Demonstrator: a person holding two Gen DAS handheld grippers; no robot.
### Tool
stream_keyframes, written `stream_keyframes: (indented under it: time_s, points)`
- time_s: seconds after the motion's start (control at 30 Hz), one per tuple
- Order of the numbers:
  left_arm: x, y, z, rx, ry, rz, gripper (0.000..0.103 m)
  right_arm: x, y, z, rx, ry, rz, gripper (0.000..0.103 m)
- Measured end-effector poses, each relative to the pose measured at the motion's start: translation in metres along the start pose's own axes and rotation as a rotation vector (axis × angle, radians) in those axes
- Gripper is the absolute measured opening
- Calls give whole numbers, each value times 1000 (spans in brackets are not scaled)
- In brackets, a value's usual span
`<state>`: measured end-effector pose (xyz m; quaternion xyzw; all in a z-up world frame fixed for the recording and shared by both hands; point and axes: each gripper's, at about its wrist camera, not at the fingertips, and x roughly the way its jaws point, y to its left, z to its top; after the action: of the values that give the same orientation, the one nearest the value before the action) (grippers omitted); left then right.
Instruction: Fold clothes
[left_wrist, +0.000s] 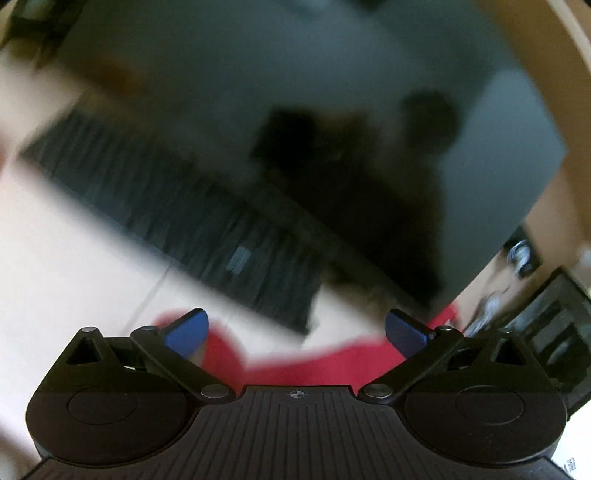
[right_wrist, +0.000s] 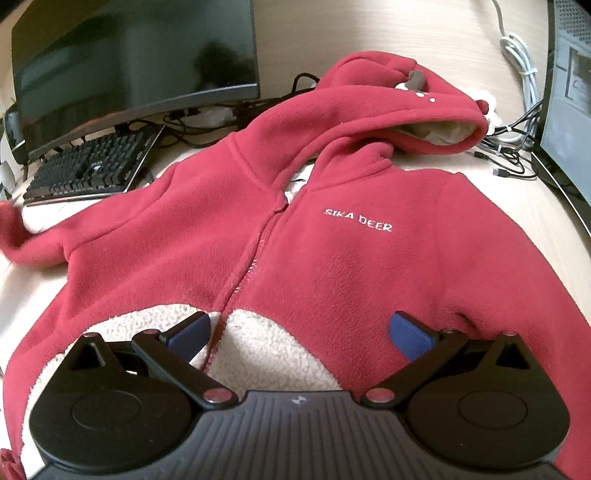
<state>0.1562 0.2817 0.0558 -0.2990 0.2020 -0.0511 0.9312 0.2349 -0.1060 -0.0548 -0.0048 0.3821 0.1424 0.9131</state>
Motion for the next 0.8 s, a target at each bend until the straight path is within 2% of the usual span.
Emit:
stream_keyframes:
  time_s: [0.07,0.2,0.27,0.37,0.4,0.47,0.57,0.6,0.67,0.7,0.8]
  points:
    - [-8,-45,30,76,-76,-91,103,0,0,0,-5,-2,2,103]
    - [-25,-133,54,254,-152,-236,103,-3,-5,-2,12,-19,30,103]
    - [-34,-156,48,314,-151,-252,103,-5,-8,-3,29,-30,48,103]
    - [-34,-145,20,292,-64,-152,103,-8,-10,-5,45,-47,60,103]
    - [-33,-135,9,285,-37,-87,103,-9,-10,-5,49,-51,62,103]
    - [-36,-110,-20,307,6,129,103,-9,-10,-5,52,-53,62,103]
    - [-37,-66,-63,283,84,356,103,-8,-7,-4,35,-45,49,103]
    - [-36,-53,-74,252,109,400,100,-7,-6,-4,29,-43,45,103]
    - [-33,-28,-95,179,160,473,74,-7,-5,-3,21,-39,39,103]
    - [-31,-13,-101,136,187,502,52,-6,-4,-3,17,-37,36,103]
    - [-20,17,-109,37,214,546,58,-6,-3,-3,8,-34,29,103]
